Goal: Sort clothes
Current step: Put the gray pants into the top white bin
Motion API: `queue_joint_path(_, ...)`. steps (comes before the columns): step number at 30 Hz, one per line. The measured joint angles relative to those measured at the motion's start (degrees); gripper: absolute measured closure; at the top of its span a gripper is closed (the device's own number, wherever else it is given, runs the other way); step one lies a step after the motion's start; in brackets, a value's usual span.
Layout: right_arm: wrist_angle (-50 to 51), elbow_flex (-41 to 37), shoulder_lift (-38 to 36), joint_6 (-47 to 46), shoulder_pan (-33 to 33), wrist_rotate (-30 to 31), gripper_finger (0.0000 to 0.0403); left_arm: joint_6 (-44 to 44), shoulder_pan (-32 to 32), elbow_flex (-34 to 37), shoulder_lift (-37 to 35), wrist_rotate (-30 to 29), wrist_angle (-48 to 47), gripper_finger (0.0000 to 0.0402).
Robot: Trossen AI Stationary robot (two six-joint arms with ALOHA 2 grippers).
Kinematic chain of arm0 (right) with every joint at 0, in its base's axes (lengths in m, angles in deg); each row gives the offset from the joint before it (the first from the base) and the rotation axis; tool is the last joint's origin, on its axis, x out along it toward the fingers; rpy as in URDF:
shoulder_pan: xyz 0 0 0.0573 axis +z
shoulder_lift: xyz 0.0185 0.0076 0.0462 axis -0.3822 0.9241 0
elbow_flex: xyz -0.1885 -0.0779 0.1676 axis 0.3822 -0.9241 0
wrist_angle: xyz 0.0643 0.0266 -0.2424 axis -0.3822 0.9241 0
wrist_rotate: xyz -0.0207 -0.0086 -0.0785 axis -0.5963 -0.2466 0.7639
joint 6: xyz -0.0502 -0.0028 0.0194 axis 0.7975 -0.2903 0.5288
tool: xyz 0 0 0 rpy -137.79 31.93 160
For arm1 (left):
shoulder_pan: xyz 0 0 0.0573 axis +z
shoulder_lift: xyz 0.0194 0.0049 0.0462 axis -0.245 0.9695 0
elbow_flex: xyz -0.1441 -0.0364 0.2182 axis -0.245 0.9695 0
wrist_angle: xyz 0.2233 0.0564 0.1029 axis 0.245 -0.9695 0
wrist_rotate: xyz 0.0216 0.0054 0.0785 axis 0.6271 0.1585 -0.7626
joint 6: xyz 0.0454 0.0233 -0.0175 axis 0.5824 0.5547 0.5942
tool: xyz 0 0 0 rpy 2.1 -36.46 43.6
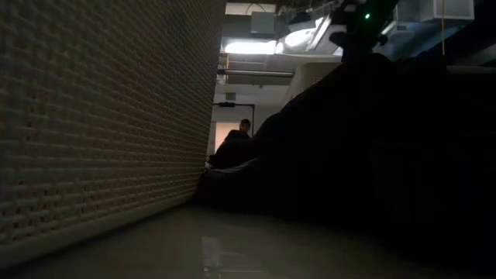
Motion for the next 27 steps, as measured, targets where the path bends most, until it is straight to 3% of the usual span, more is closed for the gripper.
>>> queue_joint_path(15,3.92,-0.07,13.25,-1.04,0.02,0.23,0.0379,-0.13,0.01,0.00,0.00,0.00,-0.03,0.0245)
queue_joint_path(27,6.01,-0.07,13.84,-1.29,0.02,0.43,0.0284,-0.13,-0.01,0.00,0.00,0.02,-0.12,0.0245)
